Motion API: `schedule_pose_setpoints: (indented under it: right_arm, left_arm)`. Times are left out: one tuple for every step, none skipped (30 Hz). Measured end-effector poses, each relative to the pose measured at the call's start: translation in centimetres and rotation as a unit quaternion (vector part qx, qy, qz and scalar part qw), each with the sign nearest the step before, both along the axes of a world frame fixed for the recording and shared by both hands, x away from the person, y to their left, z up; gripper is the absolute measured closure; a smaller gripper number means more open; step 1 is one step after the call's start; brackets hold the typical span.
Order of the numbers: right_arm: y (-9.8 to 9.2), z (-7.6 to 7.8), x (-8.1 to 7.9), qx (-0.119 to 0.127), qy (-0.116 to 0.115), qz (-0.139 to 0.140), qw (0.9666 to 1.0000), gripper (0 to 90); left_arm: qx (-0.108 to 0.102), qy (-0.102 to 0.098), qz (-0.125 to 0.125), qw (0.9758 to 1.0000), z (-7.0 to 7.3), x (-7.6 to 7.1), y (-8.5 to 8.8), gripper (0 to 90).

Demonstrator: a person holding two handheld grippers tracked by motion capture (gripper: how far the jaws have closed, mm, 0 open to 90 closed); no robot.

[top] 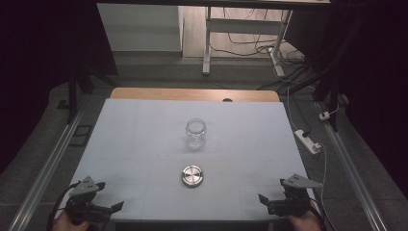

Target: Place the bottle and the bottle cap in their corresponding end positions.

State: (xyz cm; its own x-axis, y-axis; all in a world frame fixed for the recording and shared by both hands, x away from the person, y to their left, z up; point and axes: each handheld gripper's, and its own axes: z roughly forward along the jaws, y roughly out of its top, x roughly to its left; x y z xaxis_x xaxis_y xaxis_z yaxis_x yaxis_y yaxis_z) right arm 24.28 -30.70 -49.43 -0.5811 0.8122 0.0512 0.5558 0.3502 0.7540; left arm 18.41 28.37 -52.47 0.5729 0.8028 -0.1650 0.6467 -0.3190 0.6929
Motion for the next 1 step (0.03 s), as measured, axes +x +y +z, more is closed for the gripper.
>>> schedule_pose_setpoints:
  right_arm:
    - [0.05, -0.02, 0.01, -0.002, 0.000, 0.000, 1.0000, 0.0]
  left_arm:
    - [-0.001, 0.001, 0.000, 1.0000, 0.01, 0.03, -0.01, 0.0]
